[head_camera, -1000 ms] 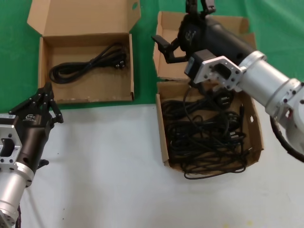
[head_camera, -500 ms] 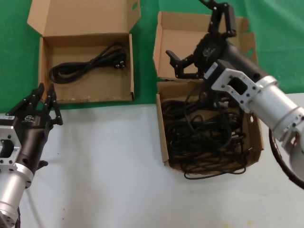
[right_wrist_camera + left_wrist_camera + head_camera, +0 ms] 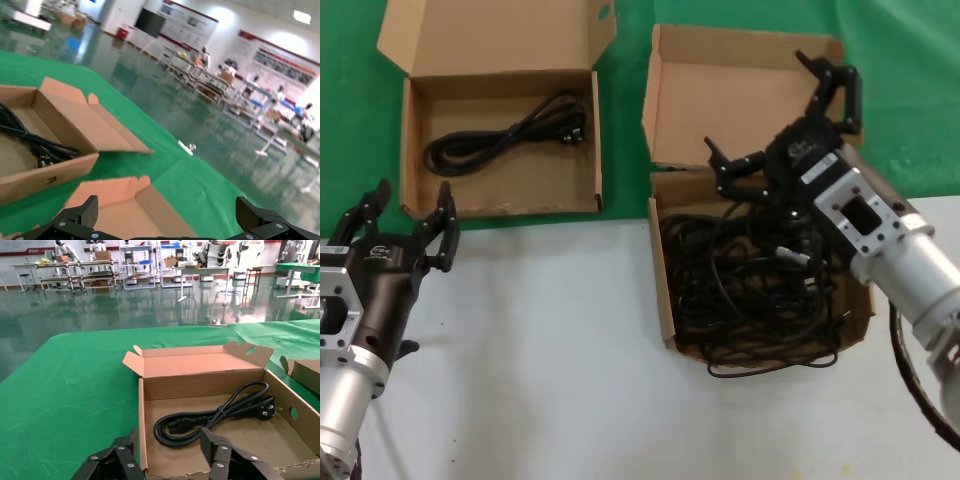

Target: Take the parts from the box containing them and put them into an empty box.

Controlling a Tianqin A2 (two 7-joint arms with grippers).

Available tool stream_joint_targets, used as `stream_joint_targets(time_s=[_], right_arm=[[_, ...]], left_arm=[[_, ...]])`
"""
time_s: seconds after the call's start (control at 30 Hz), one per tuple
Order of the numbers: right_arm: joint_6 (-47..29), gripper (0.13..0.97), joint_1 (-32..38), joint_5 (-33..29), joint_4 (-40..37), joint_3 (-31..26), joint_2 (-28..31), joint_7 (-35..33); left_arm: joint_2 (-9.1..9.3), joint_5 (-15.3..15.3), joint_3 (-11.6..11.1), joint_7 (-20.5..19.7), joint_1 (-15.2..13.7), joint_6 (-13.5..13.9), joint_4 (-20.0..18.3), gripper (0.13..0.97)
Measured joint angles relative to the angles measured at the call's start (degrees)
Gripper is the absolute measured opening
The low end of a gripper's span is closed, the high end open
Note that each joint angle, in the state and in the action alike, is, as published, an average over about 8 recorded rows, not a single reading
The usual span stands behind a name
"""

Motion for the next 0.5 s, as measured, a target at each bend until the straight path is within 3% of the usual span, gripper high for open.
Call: stream_joint_targets(time_s=[0.5], right_arm=[[4.22,0.966,-8.25,2.66,2.12,3.96,-0.03,10.28]], left_arm=[[0.03,-0.34,-0.08,0.29,0.22,-0.35,0.11,0.679]])
